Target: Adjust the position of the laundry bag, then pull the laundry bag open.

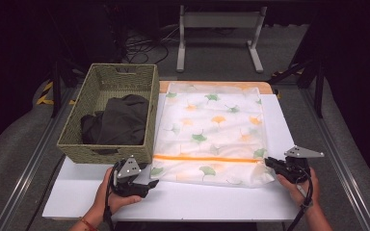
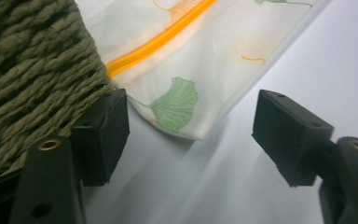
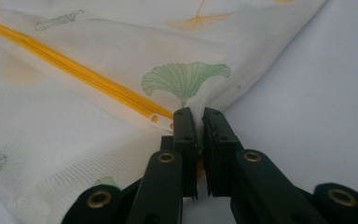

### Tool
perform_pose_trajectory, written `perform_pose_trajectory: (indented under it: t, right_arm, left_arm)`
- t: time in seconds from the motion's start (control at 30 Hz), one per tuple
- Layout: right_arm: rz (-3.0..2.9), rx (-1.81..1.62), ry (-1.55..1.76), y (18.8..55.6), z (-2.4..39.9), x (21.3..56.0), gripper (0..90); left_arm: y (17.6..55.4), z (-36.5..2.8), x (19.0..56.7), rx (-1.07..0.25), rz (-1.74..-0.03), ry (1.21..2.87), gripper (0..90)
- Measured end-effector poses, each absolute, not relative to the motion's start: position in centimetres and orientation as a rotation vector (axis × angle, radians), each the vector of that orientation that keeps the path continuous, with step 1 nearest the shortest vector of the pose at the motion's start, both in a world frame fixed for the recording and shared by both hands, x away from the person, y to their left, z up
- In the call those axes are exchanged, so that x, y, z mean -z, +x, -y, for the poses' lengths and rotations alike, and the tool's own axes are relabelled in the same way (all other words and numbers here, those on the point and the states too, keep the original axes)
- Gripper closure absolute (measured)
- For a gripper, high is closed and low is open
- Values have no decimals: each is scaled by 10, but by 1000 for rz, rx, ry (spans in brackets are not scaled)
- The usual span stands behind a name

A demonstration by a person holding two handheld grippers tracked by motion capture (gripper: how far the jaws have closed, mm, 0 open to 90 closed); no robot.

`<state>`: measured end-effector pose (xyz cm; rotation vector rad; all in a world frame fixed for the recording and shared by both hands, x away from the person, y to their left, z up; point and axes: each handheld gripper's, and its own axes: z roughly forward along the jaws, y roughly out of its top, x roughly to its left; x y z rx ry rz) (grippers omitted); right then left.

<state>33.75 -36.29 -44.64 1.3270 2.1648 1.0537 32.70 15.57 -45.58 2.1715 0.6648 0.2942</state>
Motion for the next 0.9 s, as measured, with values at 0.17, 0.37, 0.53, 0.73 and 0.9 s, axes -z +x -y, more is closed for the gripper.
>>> perform_pose_trajectory:
  t: [0.17, 0.37, 0.53, 0.73, 0.9]
  right_arm:
    - [-2177, -1068, 1307, 337, 362, 445, 850]
    - [-2180, -1075, 1290, 337, 360, 443, 849]
    - [-2167, -1107, 1273, 336, 360, 438, 849]
    - [-2175, -1112, 1264, 336, 357, 438, 850]
    - [-2174, -1123, 1254, 335, 355, 434, 850]
  left_arm:
    - [330, -152, 458, -267, -631, 2187, 247]
    - [327, -148, 458, -247, -600, 2214, 252]
    - [331, -135, 452, -242, -580, 2214, 277]
    - [334, -121, 453, -203, -512, 2254, 306]
    - [336, -112, 448, -199, -465, 2263, 318]
